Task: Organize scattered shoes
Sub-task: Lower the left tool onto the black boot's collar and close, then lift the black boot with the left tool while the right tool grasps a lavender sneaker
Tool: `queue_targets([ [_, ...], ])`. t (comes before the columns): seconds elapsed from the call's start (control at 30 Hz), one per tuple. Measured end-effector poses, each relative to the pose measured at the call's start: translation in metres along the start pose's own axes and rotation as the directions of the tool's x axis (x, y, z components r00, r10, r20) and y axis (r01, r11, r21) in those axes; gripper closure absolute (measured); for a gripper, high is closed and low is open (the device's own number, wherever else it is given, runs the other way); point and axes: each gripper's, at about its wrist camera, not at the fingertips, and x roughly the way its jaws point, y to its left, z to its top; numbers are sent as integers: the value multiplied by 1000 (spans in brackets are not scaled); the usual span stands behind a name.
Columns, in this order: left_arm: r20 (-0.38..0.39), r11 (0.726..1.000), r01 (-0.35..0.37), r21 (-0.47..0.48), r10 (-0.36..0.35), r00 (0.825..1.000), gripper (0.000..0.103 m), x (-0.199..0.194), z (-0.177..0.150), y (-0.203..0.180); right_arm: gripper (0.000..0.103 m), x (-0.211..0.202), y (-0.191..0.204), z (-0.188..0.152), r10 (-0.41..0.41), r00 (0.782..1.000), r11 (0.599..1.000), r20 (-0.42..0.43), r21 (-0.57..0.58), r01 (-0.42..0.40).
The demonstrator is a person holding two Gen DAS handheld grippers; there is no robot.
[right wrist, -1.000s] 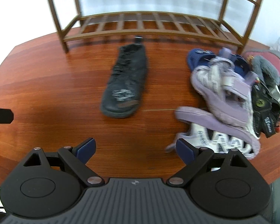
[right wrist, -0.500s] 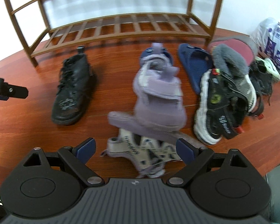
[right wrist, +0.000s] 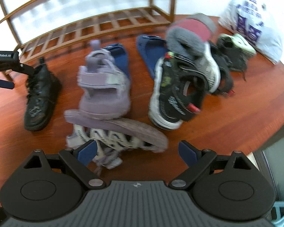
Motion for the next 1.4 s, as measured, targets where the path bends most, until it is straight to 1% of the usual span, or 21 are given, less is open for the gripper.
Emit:
queue_targets([
  [0.23,-40,1000,1,4,-1,999,5,29,23,-11,7,-4,-28,-13,-54,998,996,-12,77,55],
  [0.53,-58,1000,-4,-18,2,998,5,51,31,-10,7,-8,-49,-27,-103,994,982,-28,156,106],
  [0.63,-45,1000,0,-2,0,999,6,54,31,-13,7,-10,-53,-29,-118,993,977,-30,178,121],
  [0.77,-36,999,-7,45,9,999,7,56,30,-19,7,-11,-56,-32,-131,991,971,-31,198,135],
  [0.87,-31,997,-24,72,27,999,15,57,29,-21,7,-12,-55,-34,-132,991,970,-33,202,136],
  [0.9,-30,996,-33,83,36,999,19,57,28,-21,7,-12,-55,-34,-133,991,970,-33,201,137],
  [0.93,-28,995,-41,90,44,999,26,57,28,-21,7,-12,-54,-34,-134,990,970,-34,200,138],
  [0.97,-27,995,-47,93,49,998,30,56,28,-21,7,-12,-53,-34,-133,991,970,-34,199,137],
  [1.0,-26,994,-57,94,59,998,39,56,28,-19,7,-12,-53,-34,-132,991,971,-33,198,136],
  [1.13,-31,997,-50,56,51,998,42,52,27,-5,7,-12,-51,-33,-130,991,972,-31,194,133],
  [1.4,-43,998,-46,-33,44,998,42,40,23,16,7,-11,-43,-26,-98,995,982,-13,158,99],
])
